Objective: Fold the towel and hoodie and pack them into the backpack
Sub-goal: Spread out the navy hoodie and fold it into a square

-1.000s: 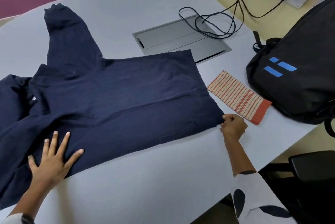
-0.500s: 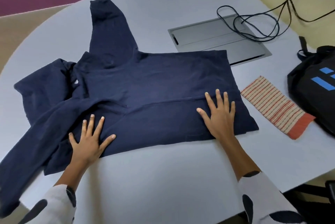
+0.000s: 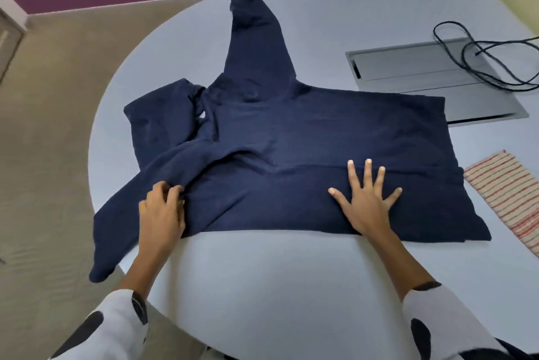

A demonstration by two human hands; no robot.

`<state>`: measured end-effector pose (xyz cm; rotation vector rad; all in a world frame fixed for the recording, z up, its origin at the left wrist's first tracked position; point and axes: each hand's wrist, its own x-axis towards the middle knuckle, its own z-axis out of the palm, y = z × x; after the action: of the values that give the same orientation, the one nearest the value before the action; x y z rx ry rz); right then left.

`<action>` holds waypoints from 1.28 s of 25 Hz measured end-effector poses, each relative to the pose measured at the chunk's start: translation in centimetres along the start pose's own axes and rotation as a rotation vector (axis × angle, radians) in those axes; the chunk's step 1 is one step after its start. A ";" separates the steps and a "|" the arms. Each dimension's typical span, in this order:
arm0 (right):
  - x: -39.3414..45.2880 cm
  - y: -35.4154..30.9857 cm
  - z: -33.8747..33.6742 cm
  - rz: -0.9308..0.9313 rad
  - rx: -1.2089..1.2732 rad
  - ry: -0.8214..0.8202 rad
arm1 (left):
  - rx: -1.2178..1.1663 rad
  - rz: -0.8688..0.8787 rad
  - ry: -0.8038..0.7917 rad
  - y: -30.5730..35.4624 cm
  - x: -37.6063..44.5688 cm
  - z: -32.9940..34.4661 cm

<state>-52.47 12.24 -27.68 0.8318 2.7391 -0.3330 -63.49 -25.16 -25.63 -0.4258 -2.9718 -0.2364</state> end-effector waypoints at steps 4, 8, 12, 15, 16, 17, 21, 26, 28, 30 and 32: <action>-1.2 -6.6 1.7 -0.274 -0.130 -0.132 | 0.108 -0.176 -0.147 -3.6 -0.1 -0.8; -0.6 -9.2 0.8 -0.226 -0.177 -0.265 | 0.108 -0.042 -0.259 -5.7 1.1 -1.5; -0.5 -10.8 -0.3 -0.185 -0.105 -0.341 | 0.031 -0.145 -0.455 -6.0 1.1 -2.1; -0.8 -11.3 -0.7 -0.160 -0.076 -0.390 | 0.041 -0.159 -0.384 -5.7 1.2 -3.4; -0.8 -11.5 -1.0 -0.157 -0.060 -0.403 | 0.039 -0.156 -0.339 -5.4 1.9 -4.3; -0.9 -11.8 -1.3 -0.166 -0.032 -0.407 | -0.007 -0.172 -0.294 -5.1 2.9 -5.4; -2.6 -14.6 -3.1 -0.333 0.365 -0.310 | -0.639 -0.411 -0.179 -0.5 7.8 -11.0; -4.9 -17.5 -7.4 -0.449 1.105 -0.507 | -1.385 -0.558 -0.499 7.9 9.6 -14.3; -4.5 -16.9 -8.8 -0.436 1.108 -0.462 | -1.457 -0.437 -0.632 8.1 9.6 -13.7; -3.9 -15.0 -10.1 -0.395 1.085 -0.376 | -1.339 -0.336 -0.629 6.0 9.1 -11.9; -3.1 -12.0 -11.9 -0.294 1.163 -0.320 | -0.974 -0.389 -0.487 2.2 7.6 -9.0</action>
<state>-58.88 4.40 -13.82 0.4689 2.1722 -2.0028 -69.10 -22.58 -15.32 0.0558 -3.1285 -1.8787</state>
